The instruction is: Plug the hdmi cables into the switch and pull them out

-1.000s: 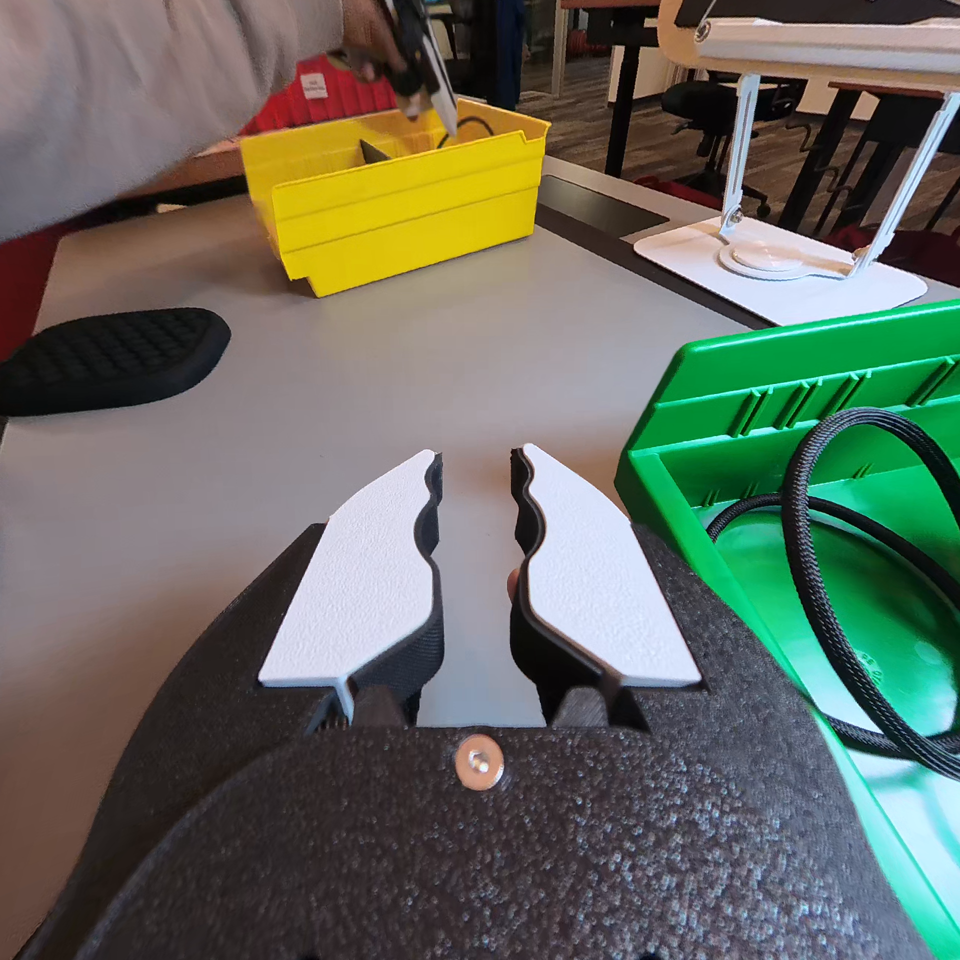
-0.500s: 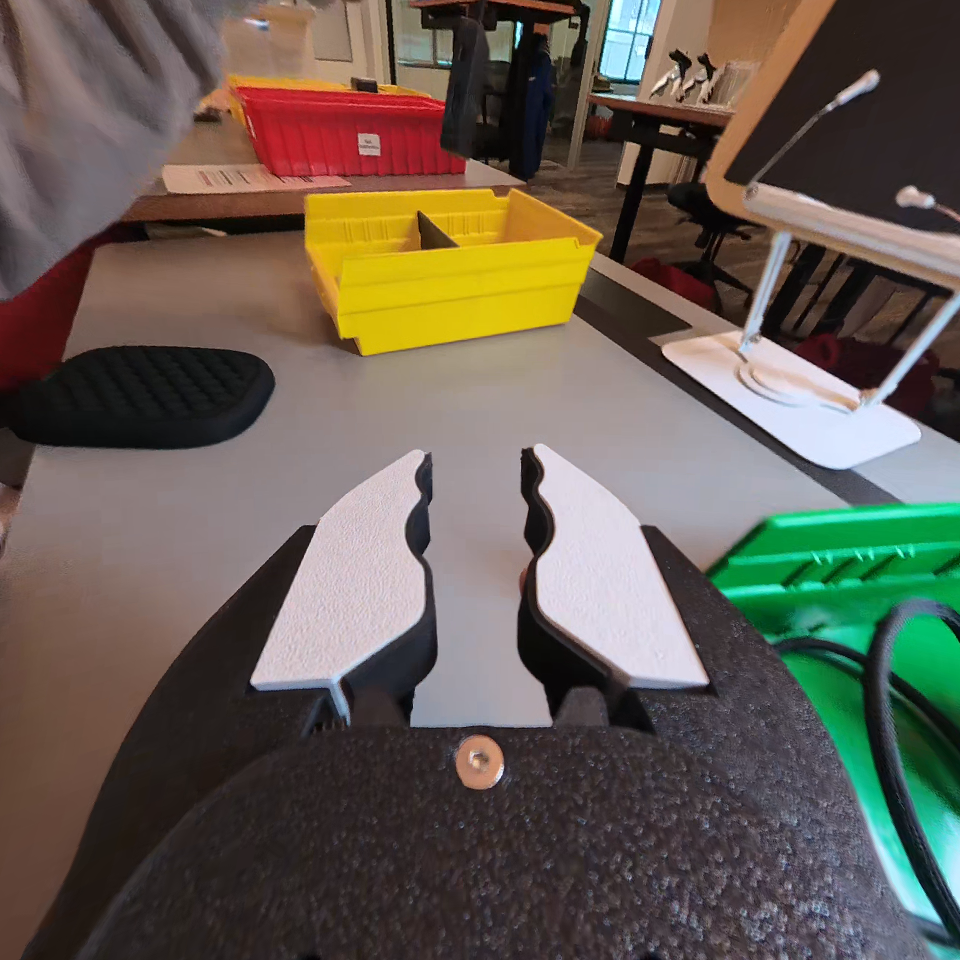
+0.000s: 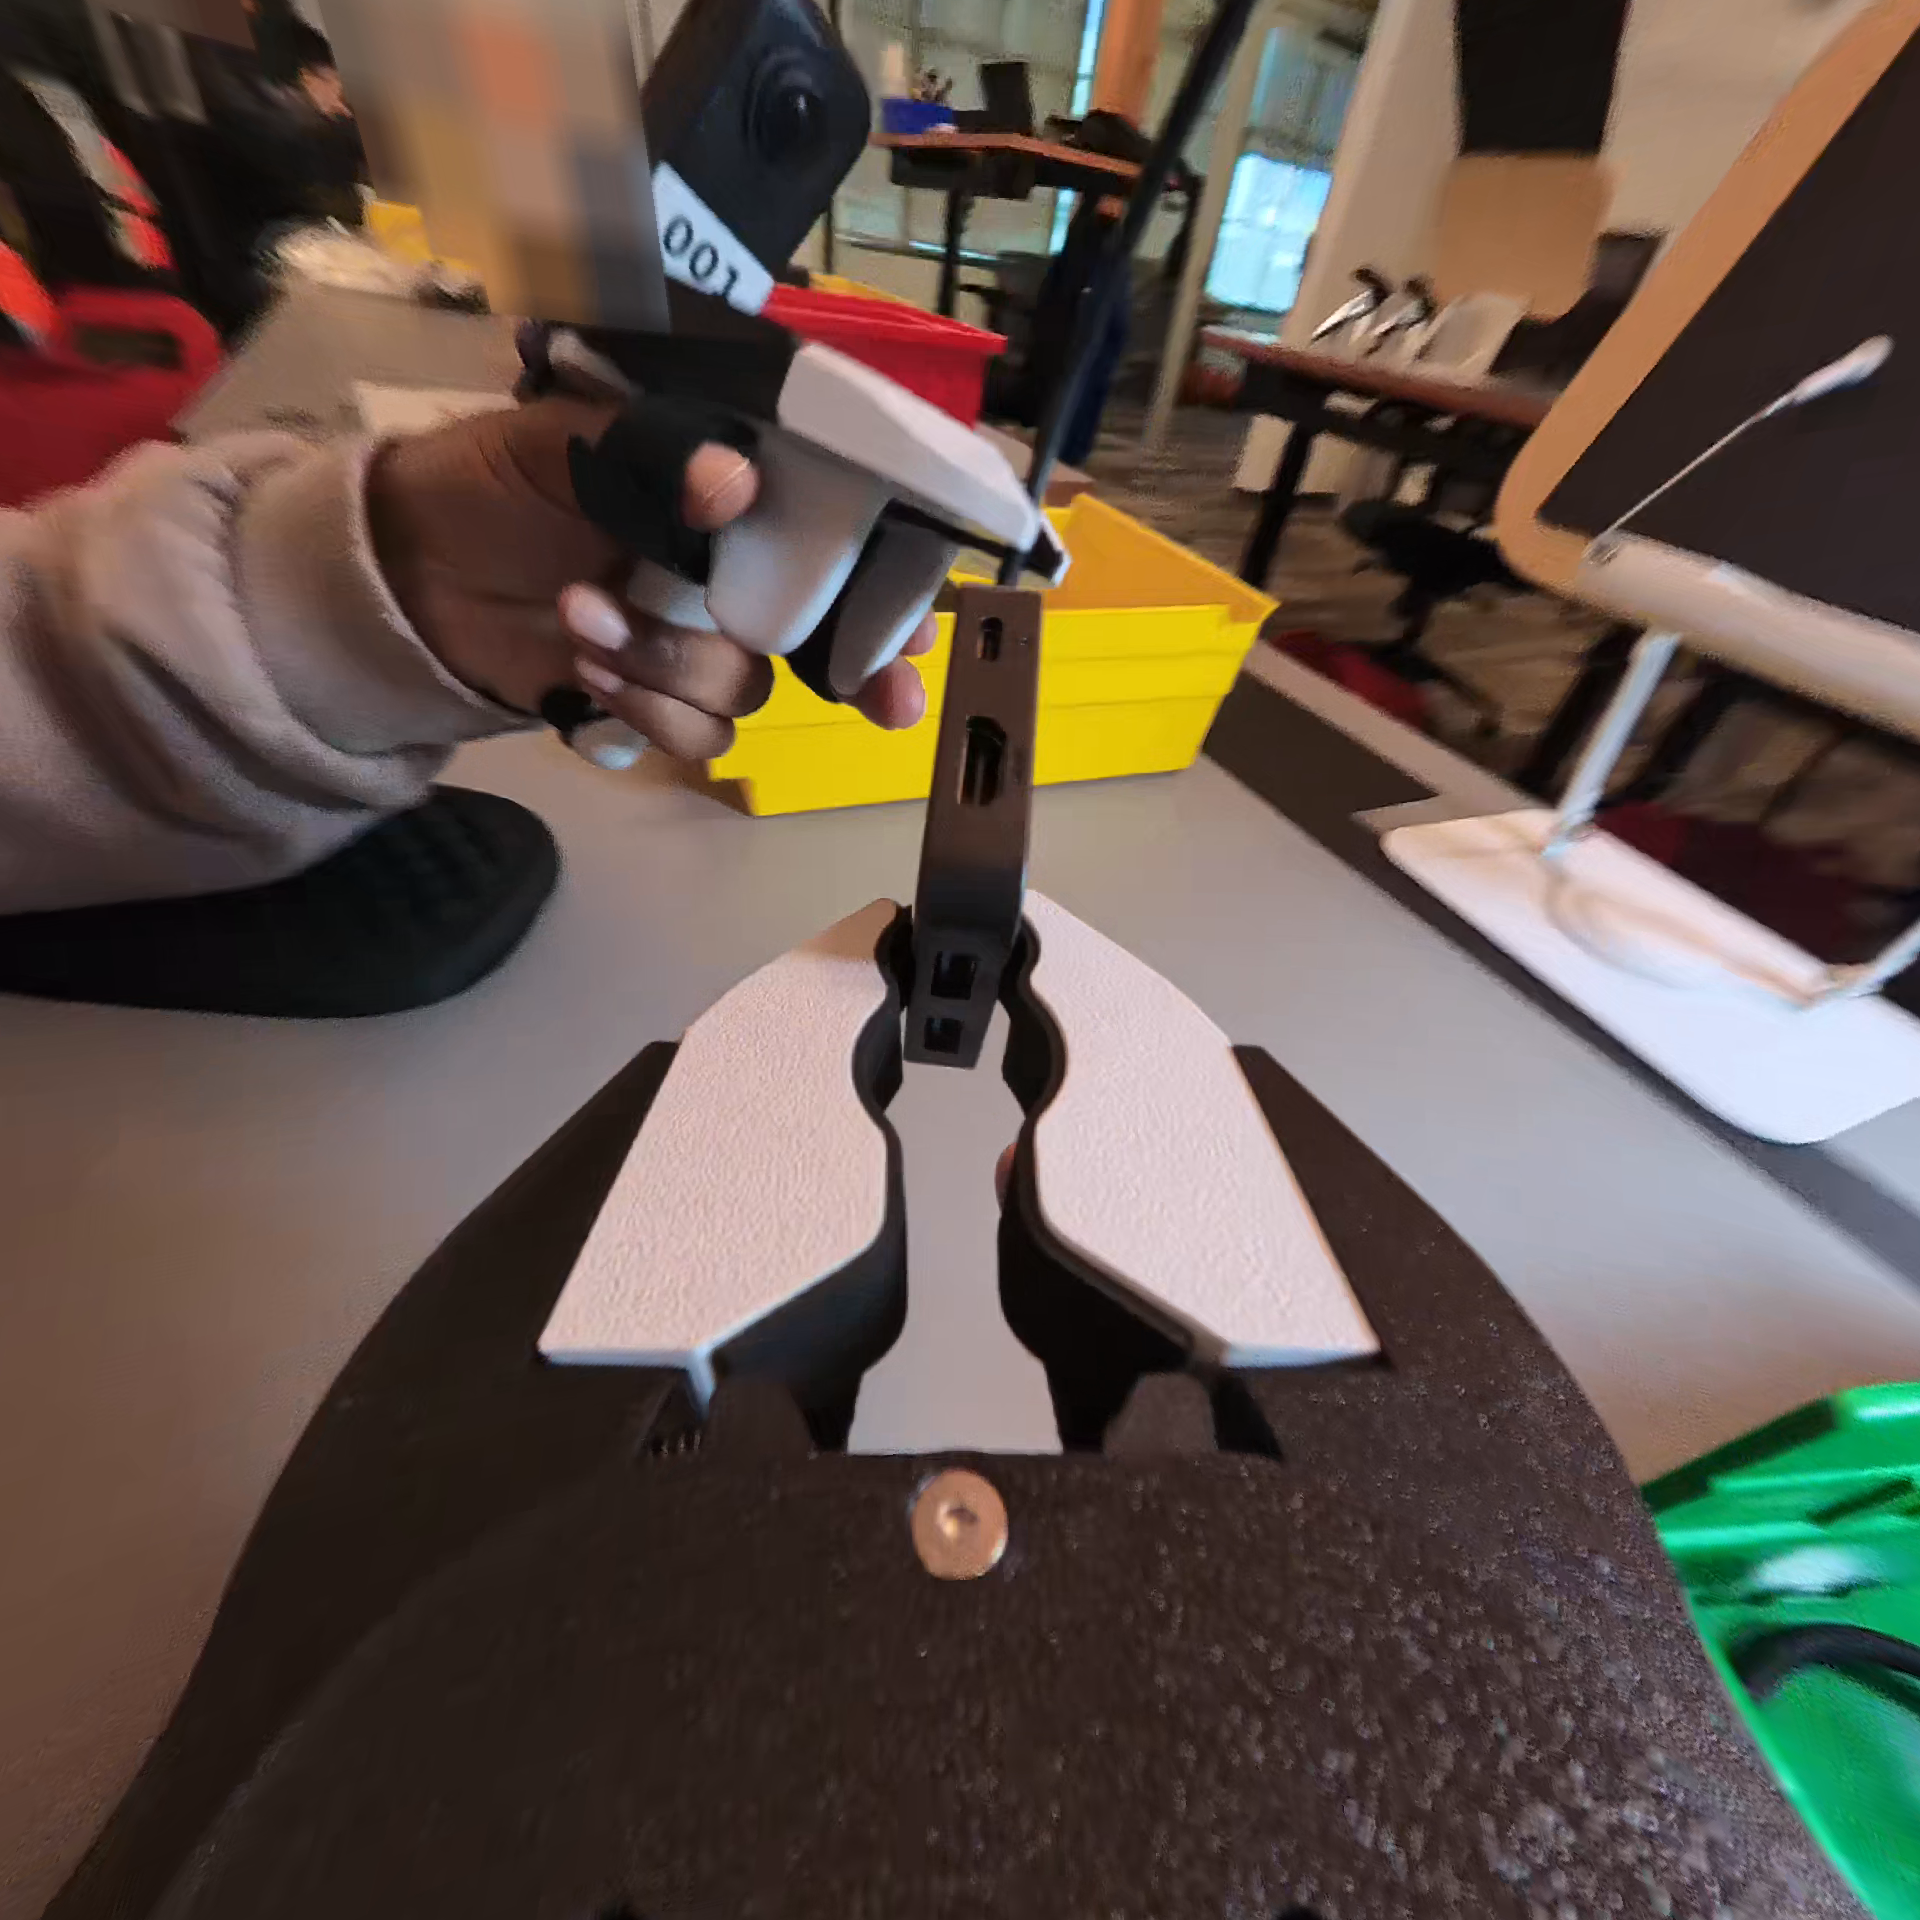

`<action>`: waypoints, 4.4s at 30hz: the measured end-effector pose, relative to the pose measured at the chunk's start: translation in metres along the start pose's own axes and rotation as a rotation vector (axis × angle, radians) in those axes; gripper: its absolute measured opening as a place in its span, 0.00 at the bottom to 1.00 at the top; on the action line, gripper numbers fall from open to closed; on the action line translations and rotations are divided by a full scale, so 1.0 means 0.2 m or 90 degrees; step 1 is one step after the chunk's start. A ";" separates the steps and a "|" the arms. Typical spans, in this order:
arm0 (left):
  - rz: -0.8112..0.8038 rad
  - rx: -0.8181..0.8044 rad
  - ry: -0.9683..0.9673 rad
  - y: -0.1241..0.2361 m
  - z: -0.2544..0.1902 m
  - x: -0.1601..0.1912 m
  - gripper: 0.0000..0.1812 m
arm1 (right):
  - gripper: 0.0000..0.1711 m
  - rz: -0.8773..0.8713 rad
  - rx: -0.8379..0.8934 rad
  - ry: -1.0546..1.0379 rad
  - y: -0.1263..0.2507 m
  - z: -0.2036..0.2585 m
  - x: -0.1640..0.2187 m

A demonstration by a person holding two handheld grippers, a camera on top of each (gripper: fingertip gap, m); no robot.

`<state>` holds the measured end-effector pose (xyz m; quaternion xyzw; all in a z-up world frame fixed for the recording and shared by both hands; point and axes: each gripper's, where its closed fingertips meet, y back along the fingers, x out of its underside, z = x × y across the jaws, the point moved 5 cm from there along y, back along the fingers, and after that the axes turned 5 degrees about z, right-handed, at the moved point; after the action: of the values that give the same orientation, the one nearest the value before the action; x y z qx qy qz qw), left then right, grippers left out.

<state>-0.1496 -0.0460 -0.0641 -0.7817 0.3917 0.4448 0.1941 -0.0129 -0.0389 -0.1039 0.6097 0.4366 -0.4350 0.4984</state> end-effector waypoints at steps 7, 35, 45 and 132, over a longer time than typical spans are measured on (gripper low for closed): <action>0.018 -0.167 -0.353 0.11 -0.04 -0.04 0.14 | 0.08 0.087 -0.158 -0.186 0.14 -0.14 0.08; 0.075 0.144 0.150 -0.08 0.00 0.21 0.08 | 0.36 0.042 0.234 0.526 0.14 -0.06 0.02; 0.112 0.160 0.196 -0.15 -0.07 0.29 0.15 | 0.09 0.071 0.303 0.740 0.07 0.00 0.06; 0.695 -0.410 -0.151 0.49 0.97 0.22 0.26 | 0.08 0.059 -0.009 0.123 0.21 -0.16 0.14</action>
<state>-0.3197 0.0010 -0.1991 -0.4346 0.5554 0.6586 -0.2626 0.0375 -0.0092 -0.1165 0.6649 0.4570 -0.3475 0.4778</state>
